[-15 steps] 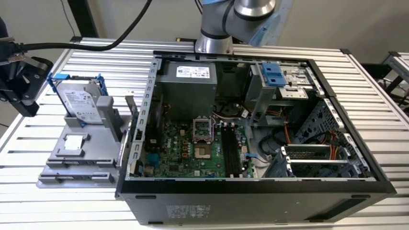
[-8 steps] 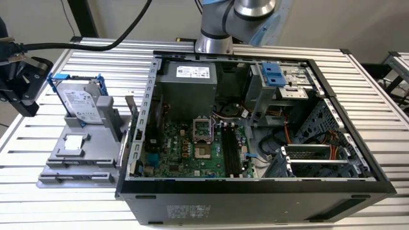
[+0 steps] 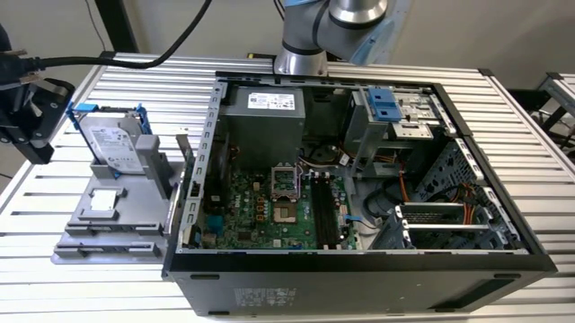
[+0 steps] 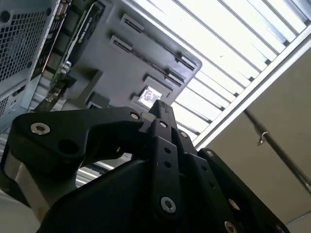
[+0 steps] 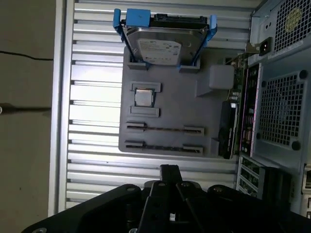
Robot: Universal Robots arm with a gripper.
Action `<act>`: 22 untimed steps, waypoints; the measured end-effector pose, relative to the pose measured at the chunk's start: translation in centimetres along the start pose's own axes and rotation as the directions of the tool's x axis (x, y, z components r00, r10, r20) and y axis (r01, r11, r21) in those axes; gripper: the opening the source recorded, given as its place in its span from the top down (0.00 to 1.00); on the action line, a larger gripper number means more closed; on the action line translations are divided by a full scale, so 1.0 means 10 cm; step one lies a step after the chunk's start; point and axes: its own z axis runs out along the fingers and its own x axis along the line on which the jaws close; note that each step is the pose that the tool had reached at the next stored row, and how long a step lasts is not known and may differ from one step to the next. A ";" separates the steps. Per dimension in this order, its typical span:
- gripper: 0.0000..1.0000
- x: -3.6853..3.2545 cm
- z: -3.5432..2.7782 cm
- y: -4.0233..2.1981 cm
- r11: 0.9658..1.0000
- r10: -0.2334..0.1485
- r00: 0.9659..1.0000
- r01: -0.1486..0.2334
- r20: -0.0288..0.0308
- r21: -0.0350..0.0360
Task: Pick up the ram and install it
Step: 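Pick up the ram and move it above insertion slot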
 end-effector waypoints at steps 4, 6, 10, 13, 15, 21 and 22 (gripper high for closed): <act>1.00 0.000 0.000 0.000 0.997 -0.071 0.997 0.071 -0.003 0.001; 1.00 0.000 0.000 0.000 0.994 -0.105 0.994 0.105 -0.005 0.002; 1.00 0.000 0.000 0.000 0.985 -0.173 0.985 0.173 -0.009 0.004; 1.00 0.000 0.000 0.000 0.974 -0.225 0.974 0.225 -0.012 0.005; 1.00 0.000 0.000 0.000 0.965 -0.261 0.965 0.261 -0.014 0.005; 1.00 0.000 0.000 0.000 0.932 -0.363 0.932 0.363 -0.019 0.006; 1.00 0.000 0.000 0.000 0.925 -0.381 0.924 0.381 -0.021 0.006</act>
